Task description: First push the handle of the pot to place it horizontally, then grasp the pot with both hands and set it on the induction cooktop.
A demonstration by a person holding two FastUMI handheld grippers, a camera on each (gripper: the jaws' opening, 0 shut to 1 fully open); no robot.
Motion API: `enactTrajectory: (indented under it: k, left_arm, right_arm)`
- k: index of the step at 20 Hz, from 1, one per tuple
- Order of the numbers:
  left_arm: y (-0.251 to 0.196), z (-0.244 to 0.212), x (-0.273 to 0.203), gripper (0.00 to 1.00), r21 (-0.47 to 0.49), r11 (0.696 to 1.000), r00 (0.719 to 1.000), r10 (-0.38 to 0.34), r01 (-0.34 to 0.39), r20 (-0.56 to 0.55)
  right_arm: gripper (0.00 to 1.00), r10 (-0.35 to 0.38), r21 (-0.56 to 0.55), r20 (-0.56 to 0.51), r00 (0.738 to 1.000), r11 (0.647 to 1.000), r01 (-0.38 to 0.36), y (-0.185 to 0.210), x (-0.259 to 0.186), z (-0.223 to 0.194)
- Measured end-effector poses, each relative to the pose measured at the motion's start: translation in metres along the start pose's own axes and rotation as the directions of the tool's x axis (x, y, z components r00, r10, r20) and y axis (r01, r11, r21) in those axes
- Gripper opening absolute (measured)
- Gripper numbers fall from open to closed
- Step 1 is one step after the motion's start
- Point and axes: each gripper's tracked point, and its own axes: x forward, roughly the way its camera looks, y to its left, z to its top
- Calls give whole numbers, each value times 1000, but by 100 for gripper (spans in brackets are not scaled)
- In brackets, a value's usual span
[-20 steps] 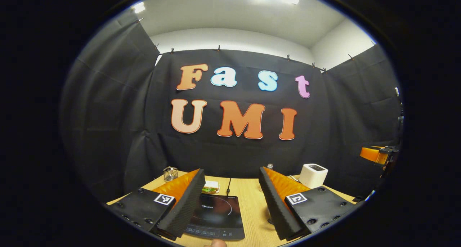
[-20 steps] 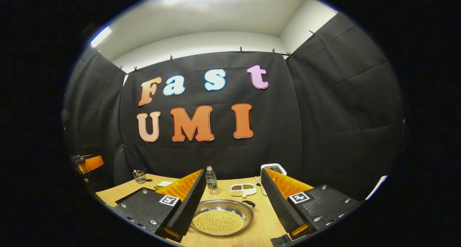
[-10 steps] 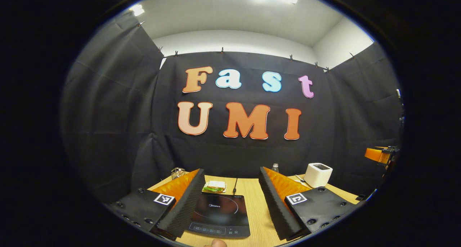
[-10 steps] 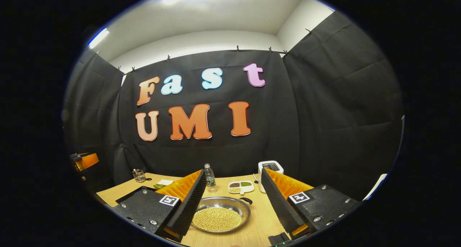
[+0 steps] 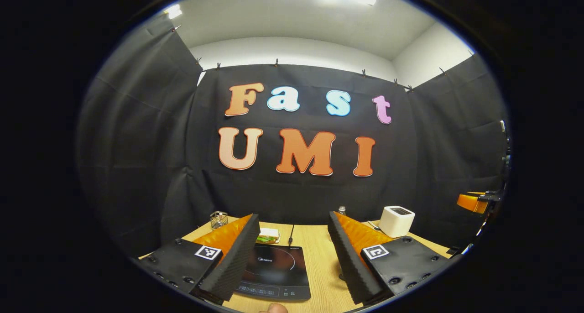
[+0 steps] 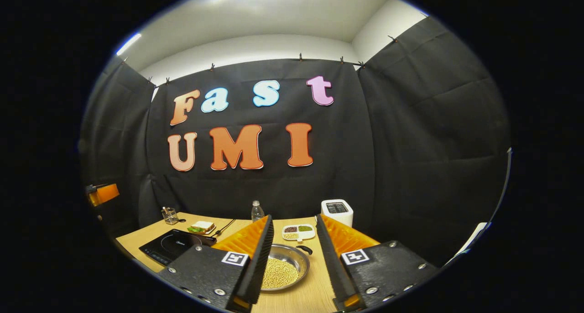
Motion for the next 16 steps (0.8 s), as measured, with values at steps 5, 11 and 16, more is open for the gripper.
enactTrajectory:
  k: [5, 11, 16]
  left_arm:
    - [2, -6, 4, 97, -8, 1000, 1000, -4, 4, -10]
    - [11, -13, 12, 97, -20, 1000, 1000, 6, -7, -25]
    - [13, -22, 15, 97, -27, 1000, 999, 1, -3, -44]
  right_arm:
    - [9, -33, 7, -38, 999, 999, 33, -3, 8, -23]
    - [0, 18, -9, -123, 992, 1000, -19, 25, 7, -74]
    - [0, 75, 10, -220, 973, 997, -74, 53, 2, -127]
